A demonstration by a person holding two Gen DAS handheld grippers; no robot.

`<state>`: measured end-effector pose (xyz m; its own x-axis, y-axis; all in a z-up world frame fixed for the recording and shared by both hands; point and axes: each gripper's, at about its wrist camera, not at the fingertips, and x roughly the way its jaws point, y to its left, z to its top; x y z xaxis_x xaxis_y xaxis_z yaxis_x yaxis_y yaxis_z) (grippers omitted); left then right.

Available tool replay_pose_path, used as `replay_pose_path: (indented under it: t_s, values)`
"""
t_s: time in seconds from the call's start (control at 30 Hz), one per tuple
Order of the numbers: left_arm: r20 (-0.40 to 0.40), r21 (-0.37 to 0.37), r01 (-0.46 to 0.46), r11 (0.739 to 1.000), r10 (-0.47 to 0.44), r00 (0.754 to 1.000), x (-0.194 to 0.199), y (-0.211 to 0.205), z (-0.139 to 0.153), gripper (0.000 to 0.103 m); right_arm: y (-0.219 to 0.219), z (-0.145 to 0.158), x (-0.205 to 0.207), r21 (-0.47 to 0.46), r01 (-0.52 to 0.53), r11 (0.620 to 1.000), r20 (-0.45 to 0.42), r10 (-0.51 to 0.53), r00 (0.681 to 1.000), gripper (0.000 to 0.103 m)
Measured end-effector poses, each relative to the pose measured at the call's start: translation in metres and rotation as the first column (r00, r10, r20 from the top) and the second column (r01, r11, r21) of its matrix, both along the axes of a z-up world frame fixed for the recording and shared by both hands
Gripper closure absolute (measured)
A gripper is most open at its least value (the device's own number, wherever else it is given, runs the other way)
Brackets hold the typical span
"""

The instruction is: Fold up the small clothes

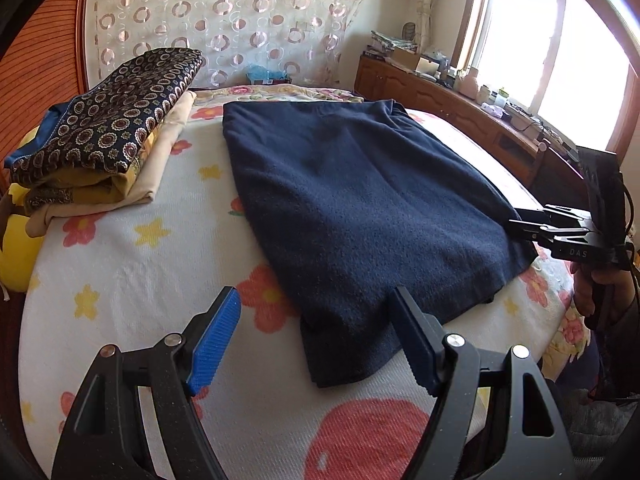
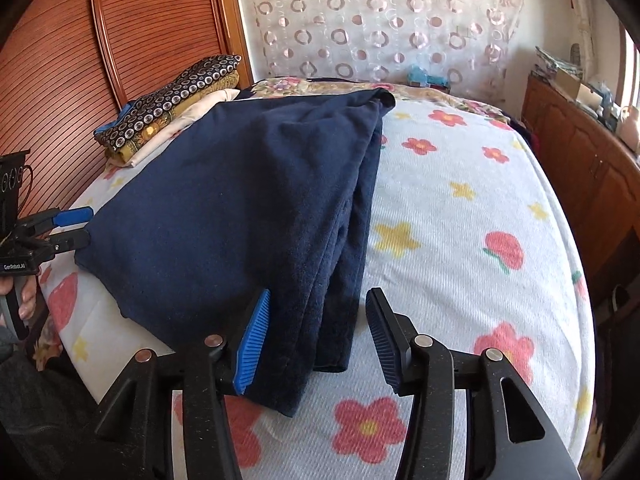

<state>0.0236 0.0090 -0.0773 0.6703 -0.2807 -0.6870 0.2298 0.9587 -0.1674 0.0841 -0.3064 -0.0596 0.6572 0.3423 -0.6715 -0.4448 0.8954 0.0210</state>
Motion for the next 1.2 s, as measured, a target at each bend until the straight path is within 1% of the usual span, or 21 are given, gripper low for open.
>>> replay_pose_path:
  t_s: [0.17,0.2,0.23,0.27,0.33,0.37,0.4,0.47,0.53,0.57,0.6,0.63,0.67,0.7,0.73,0.83,1.0,1.13,1.2]
  values:
    - [-0.004,-0.004,0.009,1.0,-0.009,1.0,-0.001,-0.002,-0.003,0.026,0.001,-0.002,-0.012,-0.003,-0.013,1.0,0.012,0.013,1.0,0.052]
    - [-0.005,-0.009,0.013,1.0,-0.013,1.0,-0.001,-0.001,-0.003,0.027,0.001,-0.003,-0.014,-0.01,-0.015,1.0,0.018,0.015,1.0,0.052]
    - [-0.006,-0.018,0.02,1.0,-0.02,1.0,-0.001,-0.001,-0.003,0.03,0.002,-0.004,-0.015,-0.017,-0.017,1.0,0.022,0.018,1.0,0.052]
    - [-0.007,-0.03,0.028,0.999,-0.028,1.0,-0.002,-0.001,-0.004,0.033,0.003,-0.005,-0.017,-0.023,-0.022,0.999,0.026,0.023,0.999,0.055]
    - [-0.007,-0.066,0.041,0.997,-0.042,0.999,-0.004,0.0,-0.004,0.044,0.005,-0.006,-0.018,-0.032,-0.04,0.999,0.034,0.041,0.999,0.063]
    - [-0.01,-0.078,0.044,0.996,-0.045,0.999,-0.003,0.001,-0.004,0.047,0.006,-0.007,-0.018,-0.03,-0.047,0.998,0.033,0.048,0.998,0.065]
    - [-0.014,-0.083,0.047,0.995,-0.048,0.999,-0.003,0.0,-0.005,0.05,0.006,-0.007,-0.017,-0.025,-0.052,0.998,0.03,0.052,0.998,0.07]
    - [-0.016,-0.081,0.047,0.996,-0.049,0.999,-0.004,-0.001,-0.005,0.052,0.006,-0.008,-0.016,-0.014,-0.057,0.998,0.025,0.057,0.998,0.076]
    - [-0.016,-0.079,0.048,0.996,-0.049,0.999,-0.005,-0.002,-0.005,0.054,0.005,-0.008,-0.015,0.0,-0.06,0.998,0.02,0.06,0.998,0.085]
    - [-0.017,-0.081,0.047,0.996,-0.049,0.999,-0.004,-0.002,-0.005,0.055,0.004,-0.008,-0.014,0.01,-0.059,0.998,0.016,0.059,0.998,0.086]
    - [-0.019,-0.086,0.05,0.995,-0.052,0.998,-0.005,-0.002,-0.005,0.06,0.003,-0.008,-0.014,0.018,-0.058,0.998,0.016,0.058,0.998,0.089]
    - [-0.021,-0.088,0.053,0.995,-0.055,0.998,-0.005,-0.002,-0.005,0.069,0.003,-0.008,-0.014,0.024,-0.058,0.998,0.015,0.058,0.998,0.091]
    - [-0.021,-0.085,0.052,0.995,-0.054,0.998,-0.006,-0.002,-0.005,0.075,0.002,-0.009,-0.014,0.032,-0.059,0.998,0.016,0.058,0.998,0.091]
    - [-0.018,-0.083,0.053,0.995,-0.055,0.998,-0.008,-0.003,-0.005,0.085,0.002,-0.009,-0.014,0.039,-0.058,0.998,0.016,0.057,0.998,0.093]
    - [-0.015,-0.082,0.054,0.995,-0.055,0.998,-0.009,-0.003,-0.003,0.091,0.001,-0.009,-0.014,0.048,-0.057,0.997,0.017,0.056,0.998,0.093]
    - [0.036,-0.093,0.053,0.994,-0.05,0.998,-0.018,-0.003,0.01,0.094,-0.001,-0.006,-0.017,0.084,-0.057,0.995,0.034,0.054,0.998,0.095]
    - [0.113,-0.137,0.049,0.989,-0.033,0.993,-0.026,0.002,0.036,0.095,-0.009,0.011,-0.023,0.168,-0.065,0.984,0.09,0.051,0.995,0.095]
    - [0.156,-0.126,0.04,0.991,-0.02,0.988,-0.019,0.003,0.052,0.095,-0.011,0.025,-0.02,0.199,-0.069,0.978,0.131,0.043,0.99,0.095]
    - [0.166,-0.12,0.036,0.992,-0.016,0.986,-0.016,0.004,0.055,0.095,-0.011,0.027,-0.019,0.209,-0.071,0.975,0.142,0.042,0.989,0.095]
